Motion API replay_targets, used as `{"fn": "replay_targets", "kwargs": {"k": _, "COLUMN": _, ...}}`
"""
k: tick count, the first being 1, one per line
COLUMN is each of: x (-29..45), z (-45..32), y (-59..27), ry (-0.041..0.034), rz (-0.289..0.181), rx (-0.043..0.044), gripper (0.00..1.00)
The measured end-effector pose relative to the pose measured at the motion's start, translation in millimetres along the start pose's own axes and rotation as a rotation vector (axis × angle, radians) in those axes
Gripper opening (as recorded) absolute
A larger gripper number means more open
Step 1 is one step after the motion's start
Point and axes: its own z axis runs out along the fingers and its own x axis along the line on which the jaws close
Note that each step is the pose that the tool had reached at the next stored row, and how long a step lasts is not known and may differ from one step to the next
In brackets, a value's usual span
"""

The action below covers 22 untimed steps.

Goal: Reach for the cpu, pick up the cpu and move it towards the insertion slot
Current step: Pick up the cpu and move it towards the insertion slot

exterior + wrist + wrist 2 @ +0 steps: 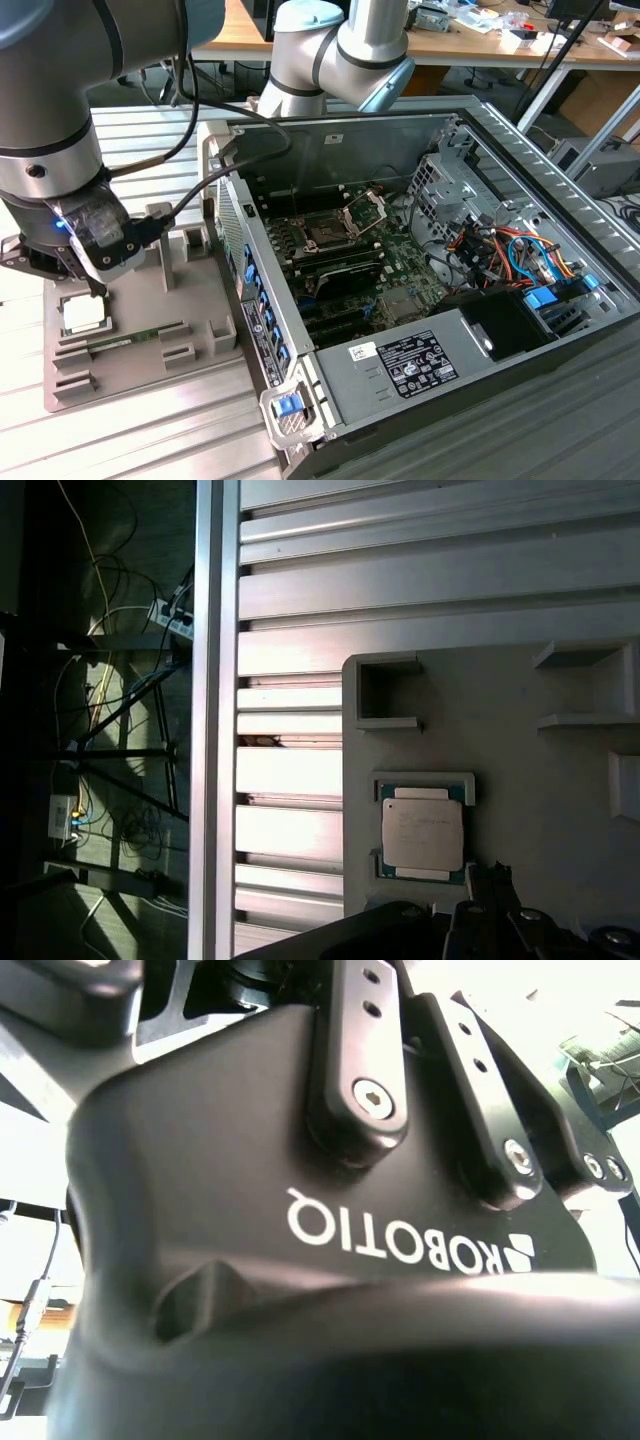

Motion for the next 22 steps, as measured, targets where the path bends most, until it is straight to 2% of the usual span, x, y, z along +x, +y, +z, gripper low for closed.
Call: {"fn": "replay_targets", "kwargs": {"k": 22, "x": 0.0, "z": 6.3, "y": -0.2, "ry": 0.0000, "rz": 0.000, "rx": -0.0001, "gripper": 0.10}}
